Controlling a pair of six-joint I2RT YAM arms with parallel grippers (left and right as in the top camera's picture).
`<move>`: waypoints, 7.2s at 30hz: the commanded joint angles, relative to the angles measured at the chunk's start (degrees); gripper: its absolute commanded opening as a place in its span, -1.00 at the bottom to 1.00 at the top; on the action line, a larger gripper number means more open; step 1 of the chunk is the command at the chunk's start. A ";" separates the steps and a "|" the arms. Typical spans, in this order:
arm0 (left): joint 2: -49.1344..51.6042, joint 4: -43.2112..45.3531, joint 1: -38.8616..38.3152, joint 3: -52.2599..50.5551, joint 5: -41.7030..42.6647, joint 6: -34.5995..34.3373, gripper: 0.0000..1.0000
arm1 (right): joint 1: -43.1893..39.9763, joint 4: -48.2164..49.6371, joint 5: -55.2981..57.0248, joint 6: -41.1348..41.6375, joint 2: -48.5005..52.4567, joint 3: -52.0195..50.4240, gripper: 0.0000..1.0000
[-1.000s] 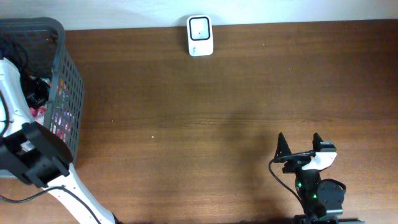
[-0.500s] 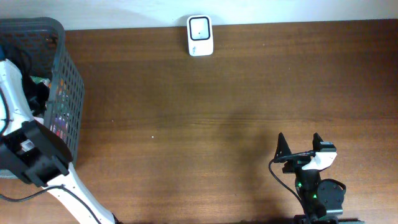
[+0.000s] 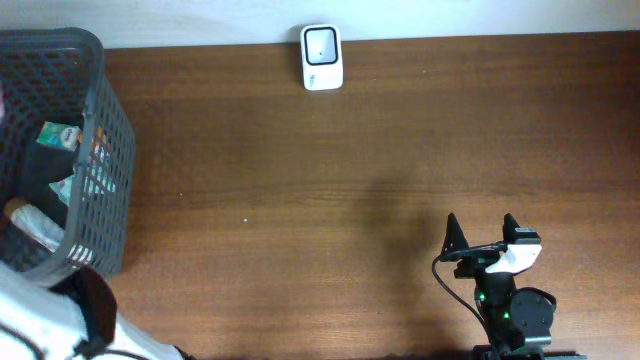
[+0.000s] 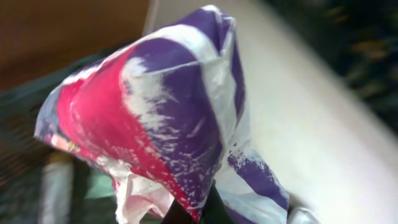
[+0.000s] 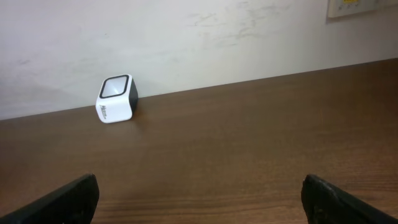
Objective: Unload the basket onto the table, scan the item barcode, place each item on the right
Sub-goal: 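Carry the tissue pack to the table center and release it, then reach the left gripper into the basket and grasp the white tube, then place the white tube upright-lying beside the tissue pack and release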
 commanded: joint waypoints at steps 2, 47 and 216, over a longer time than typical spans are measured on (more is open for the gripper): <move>-3.98 0.70 -4.28 2.16 17.68 -0.94 -1.00 | -0.37 -0.28 0.55 0.24 -0.33 -0.31 0.97; 20.87 -0.63 -49.46 2.23 -7.93 12.85 0.94 | -0.37 -0.28 0.55 0.24 -0.33 -0.31 0.97; 26.56 -2.27 -53.18 -7.52 -2.10 12.15 0.15 | -0.37 -0.28 0.55 0.24 -0.33 -0.31 0.97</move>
